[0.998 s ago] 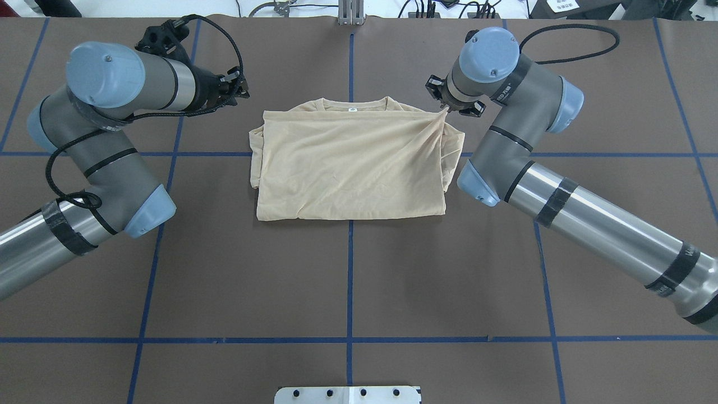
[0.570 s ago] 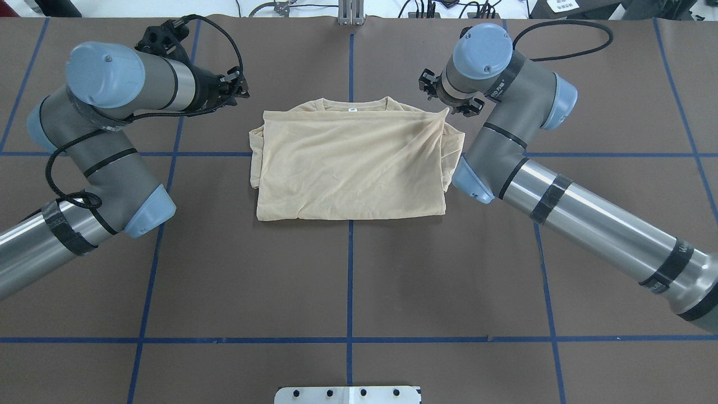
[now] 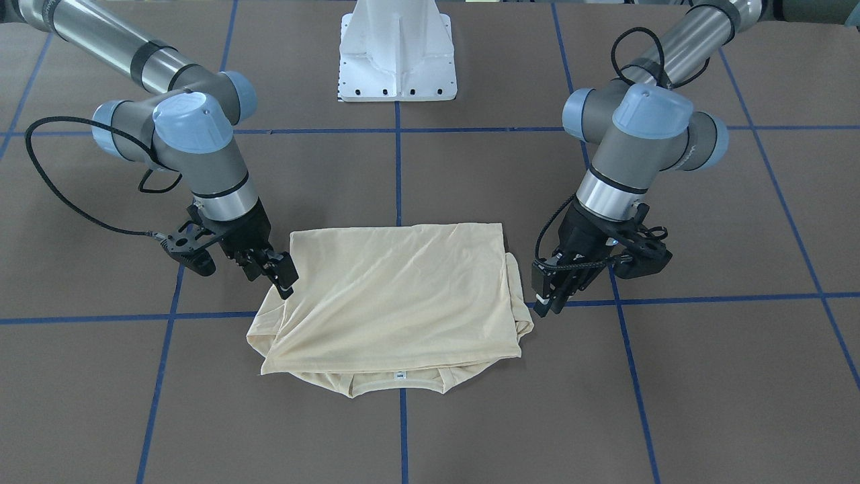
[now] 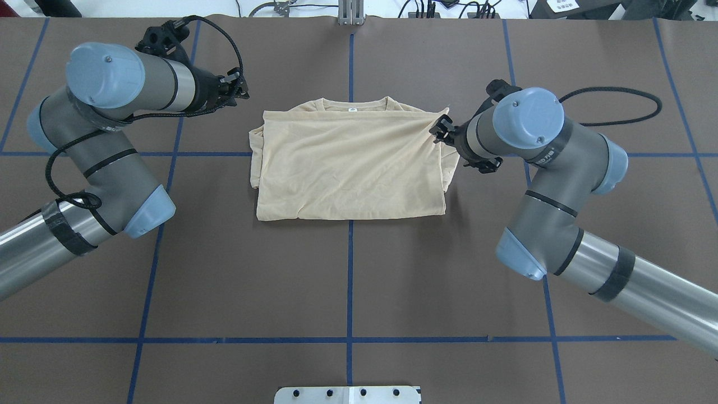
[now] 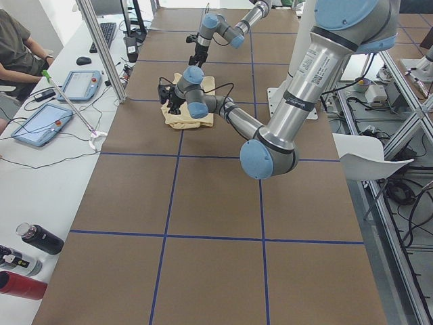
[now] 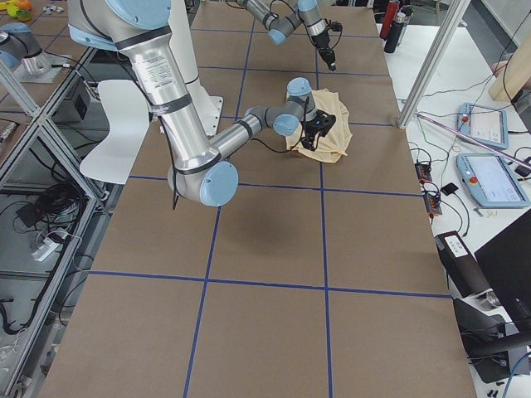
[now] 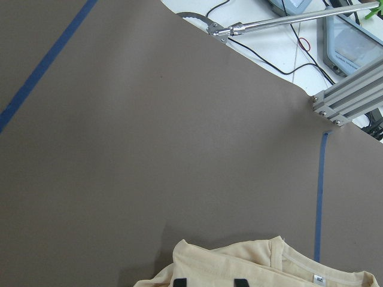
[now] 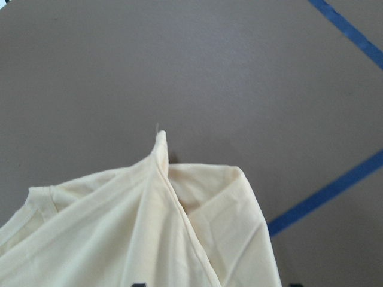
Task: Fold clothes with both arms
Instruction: 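Drag the shirt with the right gripper toward the robot, rotating it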
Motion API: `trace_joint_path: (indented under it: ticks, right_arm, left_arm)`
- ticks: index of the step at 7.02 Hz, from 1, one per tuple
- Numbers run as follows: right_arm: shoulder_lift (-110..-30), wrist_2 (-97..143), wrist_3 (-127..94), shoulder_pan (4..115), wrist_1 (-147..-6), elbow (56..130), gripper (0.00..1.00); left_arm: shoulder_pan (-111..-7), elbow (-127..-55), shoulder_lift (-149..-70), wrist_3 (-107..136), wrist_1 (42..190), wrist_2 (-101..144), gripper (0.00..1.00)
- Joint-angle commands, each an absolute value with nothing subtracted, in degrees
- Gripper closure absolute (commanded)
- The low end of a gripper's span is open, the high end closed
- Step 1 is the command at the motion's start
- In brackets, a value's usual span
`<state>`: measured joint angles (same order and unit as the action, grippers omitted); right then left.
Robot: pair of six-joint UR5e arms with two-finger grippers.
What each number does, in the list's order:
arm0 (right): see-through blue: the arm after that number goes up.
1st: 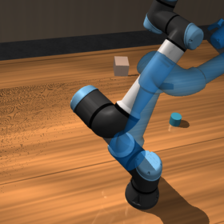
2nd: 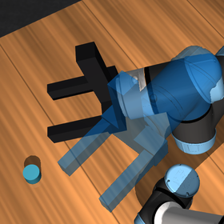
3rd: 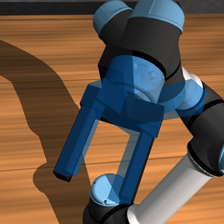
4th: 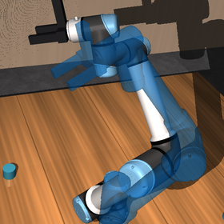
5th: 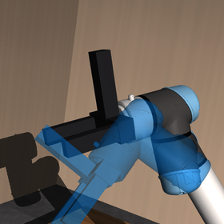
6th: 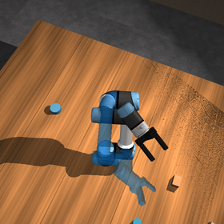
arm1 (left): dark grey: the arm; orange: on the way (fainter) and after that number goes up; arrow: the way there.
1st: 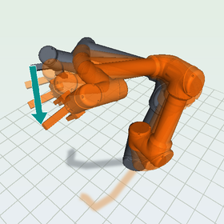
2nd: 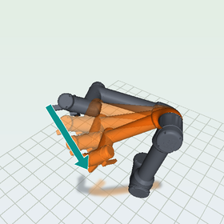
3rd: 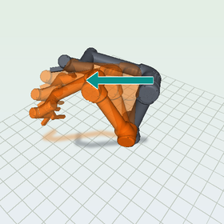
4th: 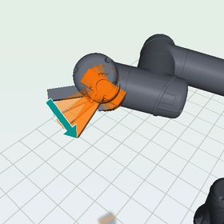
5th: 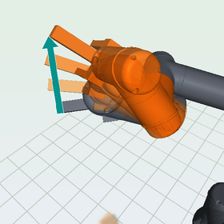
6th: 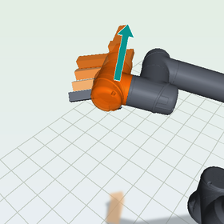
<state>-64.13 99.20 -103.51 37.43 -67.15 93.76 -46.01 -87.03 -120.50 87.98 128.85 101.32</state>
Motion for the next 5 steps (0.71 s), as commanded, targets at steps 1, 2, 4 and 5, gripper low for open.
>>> trace_joint_path:
  ticks: [1,2,4,5]
  right_arm:
    - [-66.44,95.46,-111.41,32.36,-67.32,98.08,0.21]
    - [-66.53,95.36,-111.62,31.73,-67.32,98.09,0.23]
    - [-67.41,94.66,-111.53,29.98,-67.32,97.65,0.28]
    - [-67.76,94.57,-111.45,29.97,-67.32,97.73,0.30]
  left_arm:
    - [-46.05,-87.27,-120.59,88.50,128.85,101.08,0.62]
    - [-46.14,-87.97,-120.50,88.59,128.76,100.90,0.62]
    - [-46.14,-88.85,-119.97,88.59,128.76,99.41,0.62]
    - [-46.06,-88.94,-119.97,88.59,128.76,99.40,0.62]
